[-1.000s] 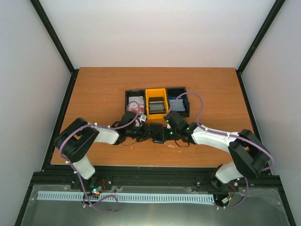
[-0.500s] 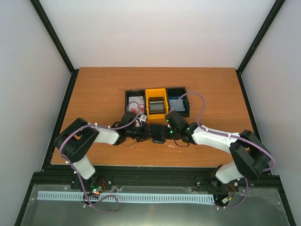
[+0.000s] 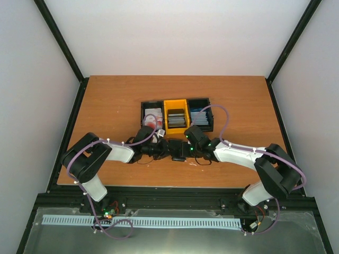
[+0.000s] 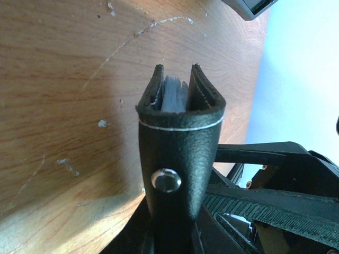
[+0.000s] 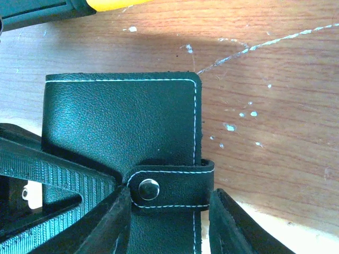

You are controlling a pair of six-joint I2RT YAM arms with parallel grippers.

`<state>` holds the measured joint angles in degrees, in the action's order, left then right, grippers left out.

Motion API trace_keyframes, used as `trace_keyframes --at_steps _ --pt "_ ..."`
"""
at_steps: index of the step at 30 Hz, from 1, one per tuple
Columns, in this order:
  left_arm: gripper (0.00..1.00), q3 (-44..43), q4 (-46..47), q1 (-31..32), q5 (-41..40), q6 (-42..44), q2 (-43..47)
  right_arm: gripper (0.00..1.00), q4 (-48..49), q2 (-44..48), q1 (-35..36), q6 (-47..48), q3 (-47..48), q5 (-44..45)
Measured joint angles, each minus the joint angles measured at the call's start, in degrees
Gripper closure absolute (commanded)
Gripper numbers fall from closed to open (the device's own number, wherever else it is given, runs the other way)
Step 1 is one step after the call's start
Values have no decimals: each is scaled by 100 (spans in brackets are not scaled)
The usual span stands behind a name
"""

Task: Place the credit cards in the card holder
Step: Open the card holder at the center of the board.

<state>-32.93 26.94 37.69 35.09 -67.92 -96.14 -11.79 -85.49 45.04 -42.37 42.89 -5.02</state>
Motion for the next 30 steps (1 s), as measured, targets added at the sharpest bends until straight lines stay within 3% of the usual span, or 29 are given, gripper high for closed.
trace_keyframes --at_steps 5,11,28,30 --pt "99 9 4 2 -70 26 22 65 -63 -87 2 -76 109 52" --pt "99 52 0 7 -197 55 81 96 -177 -299 103 31 398 240" --pt "99 55 -247 46 -385 61 299 97 -1001 -173 125 -4 420 1495" --pt "99 55 -273 46 -385 70 306 92 -1016 -140 122 33 356 1506"
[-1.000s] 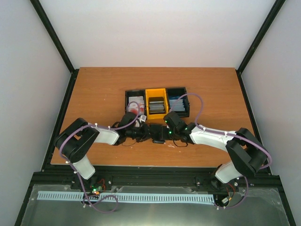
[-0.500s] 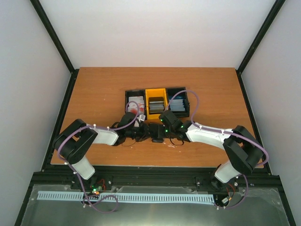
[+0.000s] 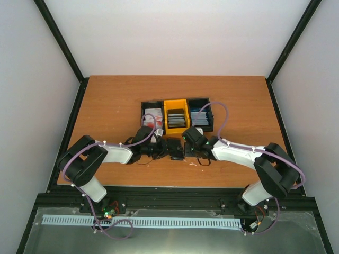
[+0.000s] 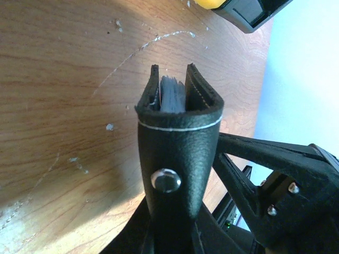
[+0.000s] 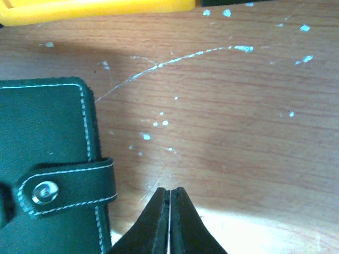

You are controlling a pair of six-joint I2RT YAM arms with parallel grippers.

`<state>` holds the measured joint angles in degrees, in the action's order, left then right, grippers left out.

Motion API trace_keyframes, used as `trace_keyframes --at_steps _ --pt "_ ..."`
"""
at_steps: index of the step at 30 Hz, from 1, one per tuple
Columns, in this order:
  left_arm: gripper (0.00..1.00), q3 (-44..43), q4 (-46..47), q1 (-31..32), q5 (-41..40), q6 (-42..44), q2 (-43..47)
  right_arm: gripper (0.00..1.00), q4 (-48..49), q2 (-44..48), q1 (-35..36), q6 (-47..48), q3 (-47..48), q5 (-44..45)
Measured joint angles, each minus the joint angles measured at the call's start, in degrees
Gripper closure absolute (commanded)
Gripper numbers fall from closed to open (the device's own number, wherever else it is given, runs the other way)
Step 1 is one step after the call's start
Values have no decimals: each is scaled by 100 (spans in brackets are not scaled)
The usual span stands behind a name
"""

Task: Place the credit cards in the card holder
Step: Open the card holder at the center of the board.

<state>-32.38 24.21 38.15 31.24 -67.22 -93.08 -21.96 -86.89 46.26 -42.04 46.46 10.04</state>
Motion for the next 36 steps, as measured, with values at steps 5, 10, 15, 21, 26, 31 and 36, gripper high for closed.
trace_keyframes --at_steps 5,10,15,21,26,31,36 --pt "99 0 -31 0 4 52 0 62 142 356 0 302 -44 -431" --pt "99 0 -28 0 2 190 -2 61 39 195 4 389 627 -754" --pt "99 0 -24 0 -22 337 -2 62 -68 -184 103 367 957 -785" --pt "99 0 -7 46 -52 426 -7 72 -332 -483 179 313 970 -748" --pt "99 0 24 74 -66 463 -7 82 -391 -522 221 216 977 -732" --pt "99 42 26 94 -129 476 39 79 -376 -540 238 168 977 -791" --pt "99 120 11 98 -249 505 157 86 -369 -562 236 83 979 -885"
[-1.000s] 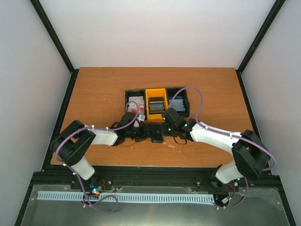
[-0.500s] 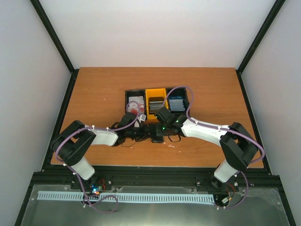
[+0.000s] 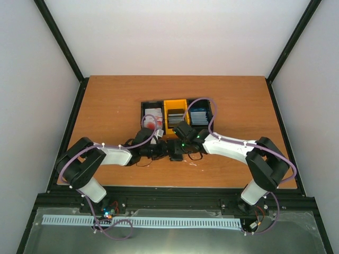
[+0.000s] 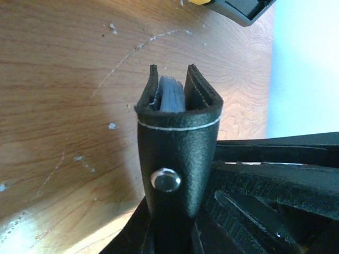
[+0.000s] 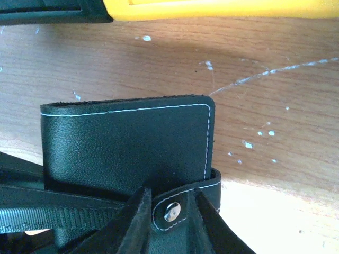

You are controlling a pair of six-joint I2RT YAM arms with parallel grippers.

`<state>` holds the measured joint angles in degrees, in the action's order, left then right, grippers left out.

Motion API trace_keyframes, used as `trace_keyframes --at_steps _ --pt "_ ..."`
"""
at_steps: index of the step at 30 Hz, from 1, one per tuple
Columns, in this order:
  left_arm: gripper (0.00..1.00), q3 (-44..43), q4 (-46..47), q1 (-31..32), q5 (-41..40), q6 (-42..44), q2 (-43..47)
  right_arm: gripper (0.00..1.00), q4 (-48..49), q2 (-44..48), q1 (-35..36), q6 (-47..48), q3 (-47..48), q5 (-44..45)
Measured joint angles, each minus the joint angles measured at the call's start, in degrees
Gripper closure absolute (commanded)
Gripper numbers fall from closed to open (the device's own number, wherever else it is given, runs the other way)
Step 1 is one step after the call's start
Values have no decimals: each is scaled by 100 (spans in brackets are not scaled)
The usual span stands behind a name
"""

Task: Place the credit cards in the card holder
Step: Open the card holder at the center of the board.

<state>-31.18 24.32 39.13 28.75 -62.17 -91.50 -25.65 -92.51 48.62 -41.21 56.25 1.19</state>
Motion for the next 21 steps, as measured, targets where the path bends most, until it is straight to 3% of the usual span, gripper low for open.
trace_keyframes --at_steps 2,15,21 --pt "99 20 -33 0 -74 22 35 97 39 -50 2 -57 13 -42" --pt "99 166 -127 22 -415 70 293 97 166 -138 107 -170 24 282" --pt "99 192 -57 7 -595 63 636 97 -538 -142 59 -208 -459 1049"
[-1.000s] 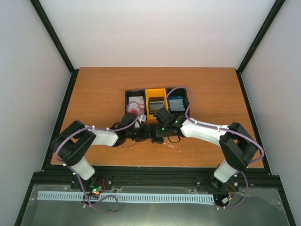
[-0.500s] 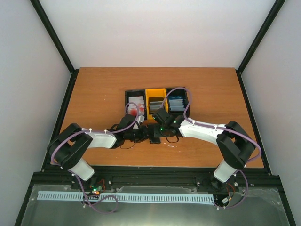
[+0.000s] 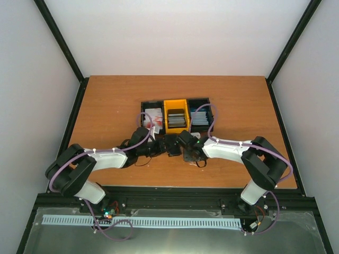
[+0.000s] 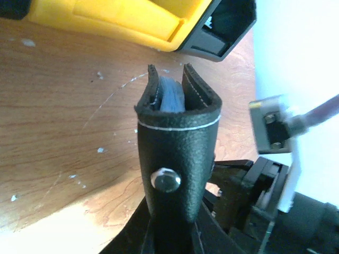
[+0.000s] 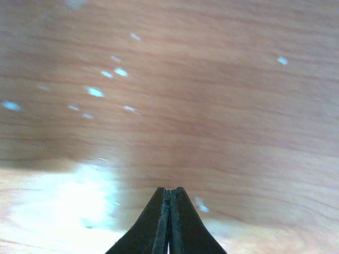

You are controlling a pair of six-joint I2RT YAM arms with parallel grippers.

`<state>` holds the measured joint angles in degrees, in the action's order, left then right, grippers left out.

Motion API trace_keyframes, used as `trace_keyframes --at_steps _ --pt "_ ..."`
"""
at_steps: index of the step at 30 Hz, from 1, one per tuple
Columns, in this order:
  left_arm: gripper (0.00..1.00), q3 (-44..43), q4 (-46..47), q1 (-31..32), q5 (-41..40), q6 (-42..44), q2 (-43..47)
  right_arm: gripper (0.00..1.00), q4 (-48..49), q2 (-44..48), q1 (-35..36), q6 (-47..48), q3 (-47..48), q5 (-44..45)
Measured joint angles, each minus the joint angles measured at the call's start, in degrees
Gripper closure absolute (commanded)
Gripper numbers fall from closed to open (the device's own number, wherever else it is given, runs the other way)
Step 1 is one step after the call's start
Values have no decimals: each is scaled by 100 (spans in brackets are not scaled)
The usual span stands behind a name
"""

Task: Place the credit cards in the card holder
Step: Open the card holder at the center of the board.

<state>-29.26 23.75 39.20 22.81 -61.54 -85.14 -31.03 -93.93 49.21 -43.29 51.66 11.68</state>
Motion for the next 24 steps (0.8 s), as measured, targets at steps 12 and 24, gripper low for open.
trace_keyframes --at_steps 12,24 --pt "99 -2 -20 -17 17 146 96 32 225 1513 -334 280 -249 -153" --pt "99 -48 -240 -162 636 750 503 47 1152 1604 -647 828 -516 -1965"
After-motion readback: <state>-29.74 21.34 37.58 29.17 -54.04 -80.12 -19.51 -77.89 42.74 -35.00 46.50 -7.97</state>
